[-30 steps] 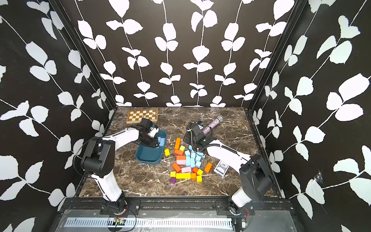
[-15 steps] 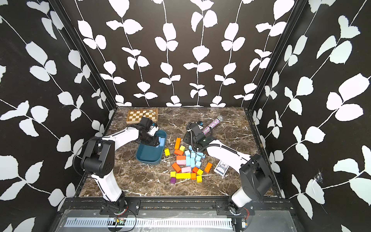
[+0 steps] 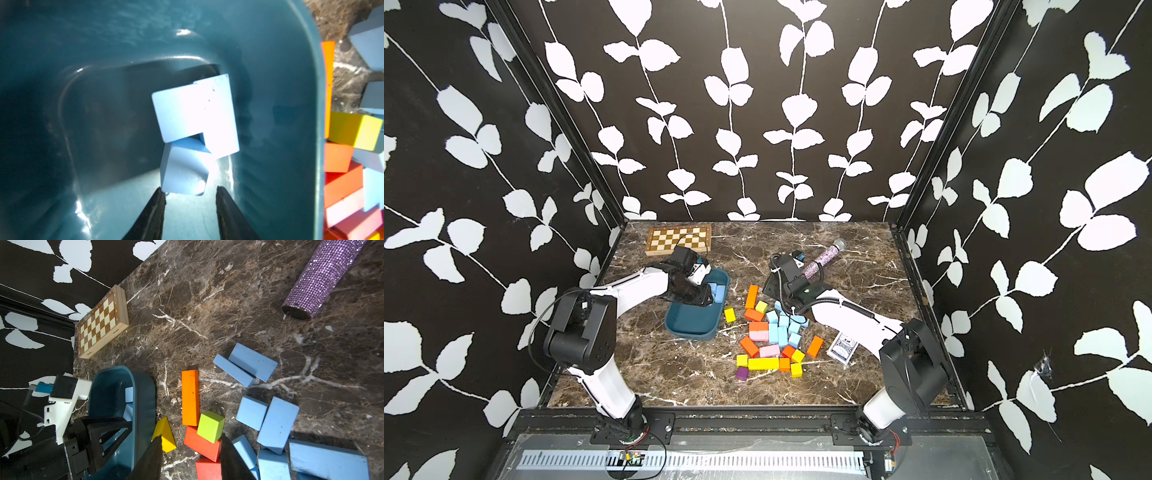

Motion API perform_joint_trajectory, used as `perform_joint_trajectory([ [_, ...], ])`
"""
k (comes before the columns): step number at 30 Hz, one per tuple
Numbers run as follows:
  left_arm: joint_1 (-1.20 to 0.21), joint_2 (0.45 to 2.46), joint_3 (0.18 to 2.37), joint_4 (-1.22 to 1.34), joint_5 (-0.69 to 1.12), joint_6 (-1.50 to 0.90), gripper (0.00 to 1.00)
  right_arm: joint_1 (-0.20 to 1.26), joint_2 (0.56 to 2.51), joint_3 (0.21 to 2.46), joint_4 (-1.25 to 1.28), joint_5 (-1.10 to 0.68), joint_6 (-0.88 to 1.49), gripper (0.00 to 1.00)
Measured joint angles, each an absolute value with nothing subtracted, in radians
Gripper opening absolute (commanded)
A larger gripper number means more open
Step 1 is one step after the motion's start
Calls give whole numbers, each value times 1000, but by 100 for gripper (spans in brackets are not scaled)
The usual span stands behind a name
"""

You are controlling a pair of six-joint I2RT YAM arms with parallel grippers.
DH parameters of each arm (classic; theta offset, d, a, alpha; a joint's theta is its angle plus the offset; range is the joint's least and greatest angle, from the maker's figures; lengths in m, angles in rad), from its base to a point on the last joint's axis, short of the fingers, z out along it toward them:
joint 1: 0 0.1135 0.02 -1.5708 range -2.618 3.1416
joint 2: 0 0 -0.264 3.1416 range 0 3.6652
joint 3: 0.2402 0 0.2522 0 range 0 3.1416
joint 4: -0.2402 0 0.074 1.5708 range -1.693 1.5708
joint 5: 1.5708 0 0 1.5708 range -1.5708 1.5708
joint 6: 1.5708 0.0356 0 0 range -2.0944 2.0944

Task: Pick out the blue building blocks
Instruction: Place the building block in the storage box.

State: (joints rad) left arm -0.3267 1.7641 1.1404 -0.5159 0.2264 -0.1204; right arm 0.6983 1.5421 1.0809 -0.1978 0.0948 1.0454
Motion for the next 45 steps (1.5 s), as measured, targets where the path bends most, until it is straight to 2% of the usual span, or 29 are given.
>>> perform_joint_trajectory([
  [9, -327, 1802, 1171, -510, 232, -137, 33, 699, 1540, 1065, -199, 98, 1048, 44],
  [18, -327, 1806, 1177, -510, 252, -149, 47, 699, 1540, 1065, -204, 98, 1044, 44],
  [25, -327, 1724, 1177, -518, 255, -117, 59, 698, 1540, 1138, -335, 98, 984, 44],
  [33, -327, 1653, 1216, -538, 295, 7, 59, 661, 1580, 1243, -467, 59, 899, 44],
  [39, -344, 1736, 1352, -585, 339, 160, 58, 594, 1641, 1272, -529, -4, 852, 44],
  [45, -404, 1929, 1629, -683, 453, 392, 57, 533, 1643, 1271, -549, -71, 799, 45],
])
